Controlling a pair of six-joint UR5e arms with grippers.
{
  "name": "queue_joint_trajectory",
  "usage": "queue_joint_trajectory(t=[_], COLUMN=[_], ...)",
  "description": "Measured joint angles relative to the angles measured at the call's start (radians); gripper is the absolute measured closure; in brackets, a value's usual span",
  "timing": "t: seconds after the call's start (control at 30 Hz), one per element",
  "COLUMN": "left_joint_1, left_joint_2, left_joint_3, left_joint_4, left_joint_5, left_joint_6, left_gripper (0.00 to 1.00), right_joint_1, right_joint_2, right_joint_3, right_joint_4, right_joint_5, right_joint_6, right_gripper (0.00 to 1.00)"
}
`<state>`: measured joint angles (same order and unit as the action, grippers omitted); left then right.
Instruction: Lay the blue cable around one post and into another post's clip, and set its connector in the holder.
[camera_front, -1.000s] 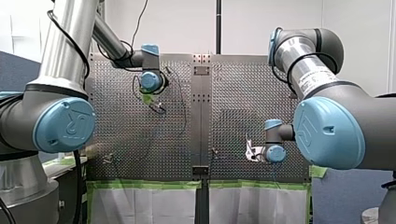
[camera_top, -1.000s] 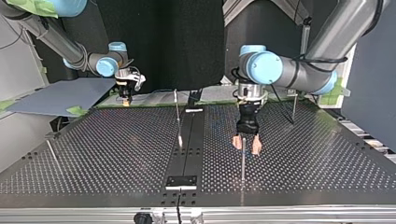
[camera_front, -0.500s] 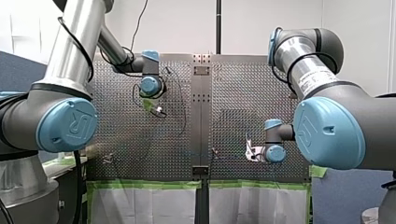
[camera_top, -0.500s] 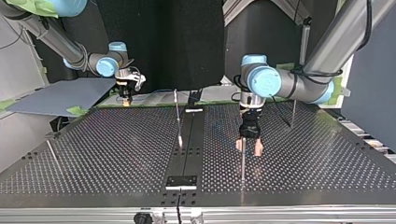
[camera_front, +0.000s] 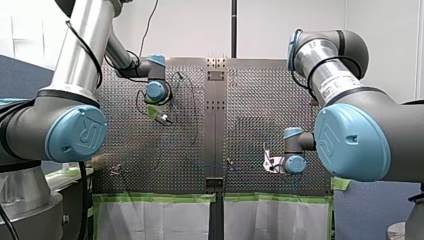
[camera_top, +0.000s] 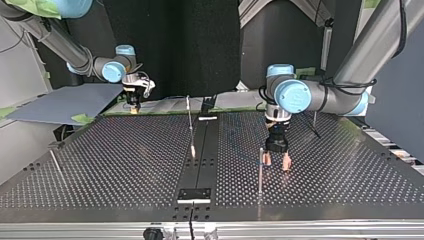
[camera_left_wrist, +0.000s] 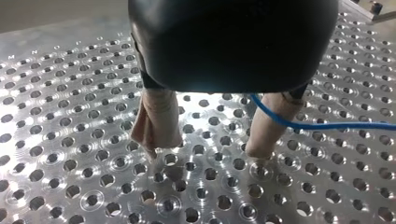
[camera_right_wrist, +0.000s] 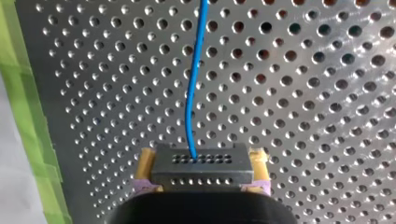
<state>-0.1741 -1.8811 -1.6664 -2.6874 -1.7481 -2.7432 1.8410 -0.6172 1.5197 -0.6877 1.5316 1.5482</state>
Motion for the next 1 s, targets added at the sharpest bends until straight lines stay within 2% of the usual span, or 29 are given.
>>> queue_joint_trajectory(t=[0.2, 0.3, 0.57, 0.83, 1.0], left_joint_1=[0.0, 0.002, 0.006, 0.01, 0.014], left_joint_2=[0.0, 0.0, 0.0, 0.0, 0.0], left_joint_3=[0.0, 0.0, 0.0, 0.0, 0.0], left_joint_4=[0.001, 0.001, 0.001, -0.002, -0.006], left_joint_5=[0.004, 0.004, 0.001, 0.0, -0.005], left_joint_6=[0.005, 0.006, 0.013, 0.015, 0.028], left_gripper=[0.0, 0.0, 0.0, 0.0, 0.0], right_joint_1=[-0.001, -0.002, -0.002, 0.014, 0.014], right_joint_2=[-0.038, -0.066, -0.136, -0.205, -0.245], right_joint_3=[0.002, 0.009, 0.03, 0.026, -0.002], right_joint_4=[0.035, 0.063, 0.129, 0.197, 0.236], right_joint_5=[0.003, 0.005, 0.002, -0.013, -0.009], right_joint_6=[-0.001, 0.006, 0.042, 0.101, 0.109], right_gripper=[1.0, 1.0, 1.0, 1.0, 1.0])
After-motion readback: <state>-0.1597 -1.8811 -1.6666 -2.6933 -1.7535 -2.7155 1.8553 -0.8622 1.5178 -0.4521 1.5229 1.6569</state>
